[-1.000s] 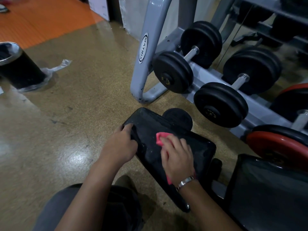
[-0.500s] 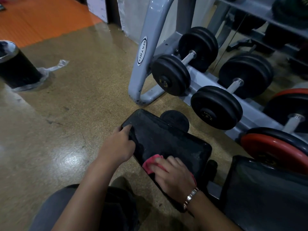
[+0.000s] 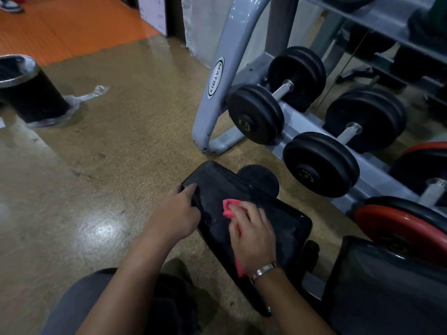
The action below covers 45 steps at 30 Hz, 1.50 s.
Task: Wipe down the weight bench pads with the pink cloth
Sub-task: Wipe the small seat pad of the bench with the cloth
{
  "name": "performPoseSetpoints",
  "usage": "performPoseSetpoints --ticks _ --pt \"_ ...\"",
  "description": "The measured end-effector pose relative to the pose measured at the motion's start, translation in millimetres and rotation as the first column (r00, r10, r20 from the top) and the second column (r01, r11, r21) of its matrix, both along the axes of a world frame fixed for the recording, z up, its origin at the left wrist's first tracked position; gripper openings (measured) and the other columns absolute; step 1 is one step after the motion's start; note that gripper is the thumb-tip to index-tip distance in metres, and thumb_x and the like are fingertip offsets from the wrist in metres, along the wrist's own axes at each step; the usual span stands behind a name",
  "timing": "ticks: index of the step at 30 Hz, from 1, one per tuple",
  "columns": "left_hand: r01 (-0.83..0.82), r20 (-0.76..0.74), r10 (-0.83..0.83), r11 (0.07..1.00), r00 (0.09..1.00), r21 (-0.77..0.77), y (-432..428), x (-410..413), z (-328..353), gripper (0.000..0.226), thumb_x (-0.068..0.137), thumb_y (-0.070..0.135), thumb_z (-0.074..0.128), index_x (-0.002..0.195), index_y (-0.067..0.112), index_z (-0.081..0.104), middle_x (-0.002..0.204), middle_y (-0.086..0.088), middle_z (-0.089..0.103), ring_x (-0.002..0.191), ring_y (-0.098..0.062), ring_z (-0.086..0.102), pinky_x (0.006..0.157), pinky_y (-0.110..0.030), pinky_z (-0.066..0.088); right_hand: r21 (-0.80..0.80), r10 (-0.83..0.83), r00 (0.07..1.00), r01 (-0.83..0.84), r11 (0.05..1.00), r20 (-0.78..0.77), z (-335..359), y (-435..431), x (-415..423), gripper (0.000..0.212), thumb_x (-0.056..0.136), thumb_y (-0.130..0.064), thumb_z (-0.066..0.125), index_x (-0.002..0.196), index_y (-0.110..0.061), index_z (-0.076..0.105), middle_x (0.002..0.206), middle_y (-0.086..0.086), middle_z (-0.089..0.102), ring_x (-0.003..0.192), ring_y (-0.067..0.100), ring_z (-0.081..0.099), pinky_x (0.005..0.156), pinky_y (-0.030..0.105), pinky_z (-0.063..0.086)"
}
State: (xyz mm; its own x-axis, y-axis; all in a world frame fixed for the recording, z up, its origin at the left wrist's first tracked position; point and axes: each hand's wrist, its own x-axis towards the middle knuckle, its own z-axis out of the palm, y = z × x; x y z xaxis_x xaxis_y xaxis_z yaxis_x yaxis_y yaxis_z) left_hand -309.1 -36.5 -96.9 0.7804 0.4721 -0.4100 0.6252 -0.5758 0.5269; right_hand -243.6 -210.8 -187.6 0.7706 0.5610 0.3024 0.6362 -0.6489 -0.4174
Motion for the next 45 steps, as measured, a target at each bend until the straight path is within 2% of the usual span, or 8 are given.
performPoseSetpoints --ticks 7,13,18,24,30,35,41,45 --pt "0.004 -0.024 -0.004 1.000 1.000 -0.005 -1 1 5 0.071 0.085 0.014 0.042 0.155 0.021 0.033 0.159 -0.006 0.032 0.141 -0.033 0.039 0.111 -0.040 0.038 -0.154 0.471 0.877 -0.454 0.878 0.096 -1 -13 -1 0.025 0.088 -0.022 0.058 0.111 -0.024 0.067 0.117 -0.005 0.061 0.082 0.015 0.050 0.065 0.032 0.048" --pt "-0.018 -0.035 0.018 1.000 0.999 -0.003 0 -1 4 0.090 0.064 0.028 0.029 0.154 0.024 0.034 0.158 -0.006 0.031 0.140 -0.034 0.041 0.110 -0.045 0.041 0.005 -0.020 1.000 0.020 1.000 -0.019 -1 15 -8 0.032 0.091 -0.026 0.049 0.118 -0.027 0.066 0.118 -0.009 0.061 0.093 0.014 0.056 0.070 0.029 0.052" --pt "-0.017 -0.028 0.017 1.000 0.999 0.004 -1 1 5 0.087 0.064 0.027 0.028 0.151 0.024 0.037 0.156 -0.004 0.035 0.136 -0.034 0.045 0.106 -0.046 0.044 -0.119 0.478 0.873 -0.466 0.877 0.101 -5 -13 -5 0.023 0.087 -0.021 0.061 0.109 -0.025 0.066 0.116 -0.005 0.063 0.080 0.018 0.051 0.066 0.035 0.046" --pt "-0.028 -0.016 0.028 1.000 0.999 -0.002 -1 -1 1 0.072 0.084 0.018 0.041 0.155 0.024 0.032 0.158 -0.002 0.032 0.140 -0.032 0.041 0.110 -0.041 0.040 0.067 -0.102 0.990 0.109 0.992 -0.092 -3 5 16 0.029 0.090 -0.018 0.063 0.116 -0.031 0.069 0.119 -0.013 0.058 0.095 0.012 0.054 0.071 0.035 0.055" --pt "-0.028 0.001 0.028 1.000 1.000 0.002 -1 1 1 0.075 0.078 0.021 0.037 0.153 0.021 0.036 0.153 -0.006 0.038 0.135 -0.034 0.045 0.108 -0.042 0.042 -0.120 0.388 0.921 -0.382 0.916 0.031 2 -11 17 0.030 0.089 -0.022 0.058 0.116 -0.033 0.064 0.120 -0.014 0.060 0.085 0.011 0.051 0.069 0.031 0.048" --pt "-0.063 0.036 0.064 0.998 0.997 -0.030 1 1 -1 0.070 0.085 0.010 0.044 0.153 0.019 0.030 0.156 -0.002 0.034 0.133 -0.032 0.048 0.106 -0.042 0.043 0.123 -0.159 0.964 0.188 0.974 -0.211 4 9 44 0.028 0.090 -0.016 0.067 0.109 -0.035 0.072 0.110 -0.017 0.056 0.097 0.012 0.058 0.071 0.030 0.051" --pt "-0.111 0.069 0.114 0.993 0.991 -0.042 1 3 0 0.064 0.083 0.008 0.046 0.145 0.019 0.037 0.145 -0.007 0.046 0.126 -0.033 0.052 0.100 -0.041 0.045 -0.015 0.262 0.965 -0.262 0.965 0.020 3 4 33 0.027 0.090 -0.018 0.061 0.113 -0.029 0.071 0.118 -0.016 0.061 0.092 0.010 0.054 0.073 0.028 0.048" --pt "-0.115 0.078 0.118 0.993 0.990 -0.040 1 2 1 0.060 0.084 0.007 0.047 0.142 0.017 0.039 0.137 -0.009 0.051 0.123 -0.032 0.052 0.095 -0.039 0.045 0.093 -0.113 0.967 0.137 0.986 -0.227 4 9 62 0.025 0.093 -0.019 0.061 0.106 -0.037 0.072 0.107 -0.022 0.050 0.098 0.012 0.057 0.070 0.025 0.041"
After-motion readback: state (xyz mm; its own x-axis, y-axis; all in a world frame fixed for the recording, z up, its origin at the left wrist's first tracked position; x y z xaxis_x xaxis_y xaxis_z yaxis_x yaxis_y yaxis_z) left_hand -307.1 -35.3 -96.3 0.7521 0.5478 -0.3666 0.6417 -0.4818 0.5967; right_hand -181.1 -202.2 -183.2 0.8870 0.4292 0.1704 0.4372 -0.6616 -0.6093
